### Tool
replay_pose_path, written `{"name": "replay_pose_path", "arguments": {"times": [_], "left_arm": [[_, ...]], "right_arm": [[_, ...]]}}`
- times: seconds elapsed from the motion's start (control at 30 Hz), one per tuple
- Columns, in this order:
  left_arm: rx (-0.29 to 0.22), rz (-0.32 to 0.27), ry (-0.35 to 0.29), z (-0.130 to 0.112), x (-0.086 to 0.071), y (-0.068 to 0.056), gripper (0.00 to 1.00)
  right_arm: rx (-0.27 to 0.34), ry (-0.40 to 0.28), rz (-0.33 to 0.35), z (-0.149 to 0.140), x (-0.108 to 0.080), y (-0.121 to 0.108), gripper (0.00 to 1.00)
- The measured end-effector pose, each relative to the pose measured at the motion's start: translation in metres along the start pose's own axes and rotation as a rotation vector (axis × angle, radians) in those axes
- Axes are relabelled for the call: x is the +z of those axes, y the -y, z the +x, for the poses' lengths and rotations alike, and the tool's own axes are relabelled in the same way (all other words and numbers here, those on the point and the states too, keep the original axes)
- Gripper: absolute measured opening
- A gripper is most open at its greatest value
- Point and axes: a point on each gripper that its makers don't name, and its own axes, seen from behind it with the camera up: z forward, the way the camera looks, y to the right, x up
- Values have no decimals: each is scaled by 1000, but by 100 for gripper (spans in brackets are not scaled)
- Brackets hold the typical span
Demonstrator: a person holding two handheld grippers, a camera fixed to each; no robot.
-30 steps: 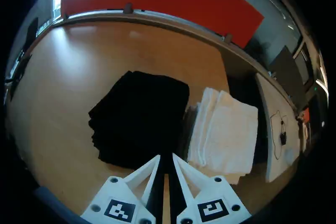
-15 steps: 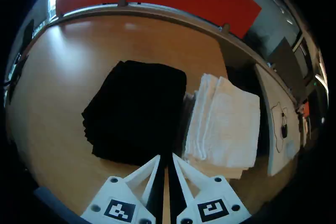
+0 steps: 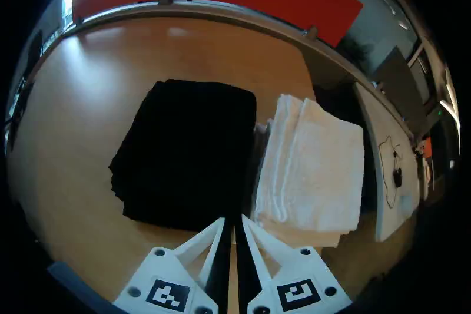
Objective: Fold towel
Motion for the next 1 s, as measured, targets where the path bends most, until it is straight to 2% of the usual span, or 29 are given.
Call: {"name": "replay_pose_path", "arguments": {"times": [0.2, 0.3, 0.5, 0.67, 0.77, 0.9, 1.0], "left_arm": [[0, -1, -3, 1, 0, -1, 71], [-2, -1, -4, 1, 0, 0, 71], [-4, -1, -8, 2, -1, 0, 71], [-4, -4, -11, 3, -1, -1, 71], [-4, -6, -15, 4, -1, -1, 71], [-5, -8, -18, 5, -2, -1, 71], [-7, -8, -21, 6, -2, 0, 71]], "right_arm": [[2, -3, -5, 1, 0, 1, 6], [4, -5, -9, 2, -1, 1, 10], [-2, -22, -28, 3, -5, 1, 37], [-10, -33, -43, 2, -10, 2, 53], [-12, -41, -51, 2, -12, 3, 69], [-10, -54, -47, 3, -14, 7, 98], [-7, -65, -46, 6, -15, 10, 100]]}}
